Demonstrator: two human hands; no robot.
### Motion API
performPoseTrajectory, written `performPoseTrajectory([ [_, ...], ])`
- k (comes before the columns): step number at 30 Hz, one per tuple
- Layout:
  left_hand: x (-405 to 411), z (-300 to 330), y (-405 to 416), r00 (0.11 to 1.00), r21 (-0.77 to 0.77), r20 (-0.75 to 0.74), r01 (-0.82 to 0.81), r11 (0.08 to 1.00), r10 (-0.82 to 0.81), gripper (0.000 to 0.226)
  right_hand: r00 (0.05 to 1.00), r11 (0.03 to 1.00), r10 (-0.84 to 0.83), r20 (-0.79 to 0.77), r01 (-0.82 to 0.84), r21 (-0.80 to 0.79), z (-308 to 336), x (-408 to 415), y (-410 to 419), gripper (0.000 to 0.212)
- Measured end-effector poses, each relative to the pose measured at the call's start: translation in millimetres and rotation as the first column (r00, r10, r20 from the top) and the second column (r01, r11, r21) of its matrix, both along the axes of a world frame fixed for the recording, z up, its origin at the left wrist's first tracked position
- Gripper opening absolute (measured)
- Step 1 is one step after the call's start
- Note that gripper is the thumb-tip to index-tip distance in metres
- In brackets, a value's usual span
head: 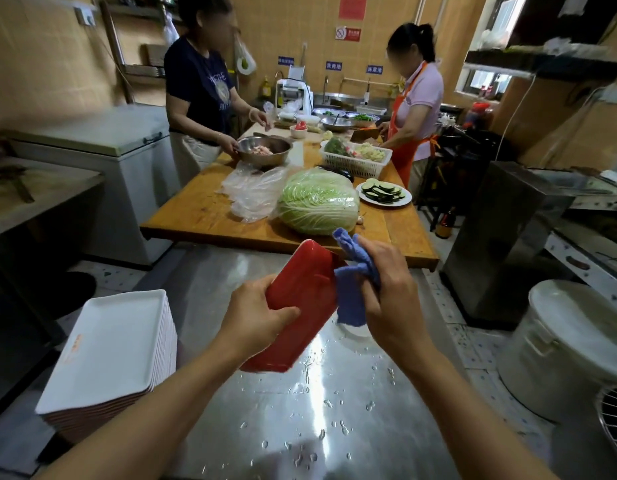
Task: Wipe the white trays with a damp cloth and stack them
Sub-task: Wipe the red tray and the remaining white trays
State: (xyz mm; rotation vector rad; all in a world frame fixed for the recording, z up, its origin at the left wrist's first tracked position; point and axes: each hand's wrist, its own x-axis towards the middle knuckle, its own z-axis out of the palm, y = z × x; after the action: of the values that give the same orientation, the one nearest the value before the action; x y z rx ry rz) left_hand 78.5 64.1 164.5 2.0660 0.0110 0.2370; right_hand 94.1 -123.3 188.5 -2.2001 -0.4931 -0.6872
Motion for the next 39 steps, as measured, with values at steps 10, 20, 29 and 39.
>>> performPoseTrajectory([
  [10,-0.5,-1.8,1.3,0.985,-0.394,0.017,0.164,0.904,-0.171,0.022,0.991,0.971,0.024,0.133,0.009,-0.240,-5.0,11.4,57.3,0.048],
  [20,-5.0,-1.0,-0.6,0.993,-0.622,-0.073,0.023,0.782,-0.087,0.029,0.994,0.994,-0.091,-0.066,0.086,-0.072,-28.8,23.1,29.7,0.051],
  [29,10.5,4.6,-13.9,0.987,-0.800,-0.154,-0.103,0.591,-0.037,0.023,0.972,0.990,-0.126,-0.196,0.136,0.037,-30.3,7.5,39.2,0.065],
  [39,31.4,0.7,-10.9,0.990,-0.870,-0.139,-0.104,0.482,-0.037,0.021,0.901,0.928,0.073,-0.427,0.096,0.360,-38.1,-0.7,15.2,0.066],
])
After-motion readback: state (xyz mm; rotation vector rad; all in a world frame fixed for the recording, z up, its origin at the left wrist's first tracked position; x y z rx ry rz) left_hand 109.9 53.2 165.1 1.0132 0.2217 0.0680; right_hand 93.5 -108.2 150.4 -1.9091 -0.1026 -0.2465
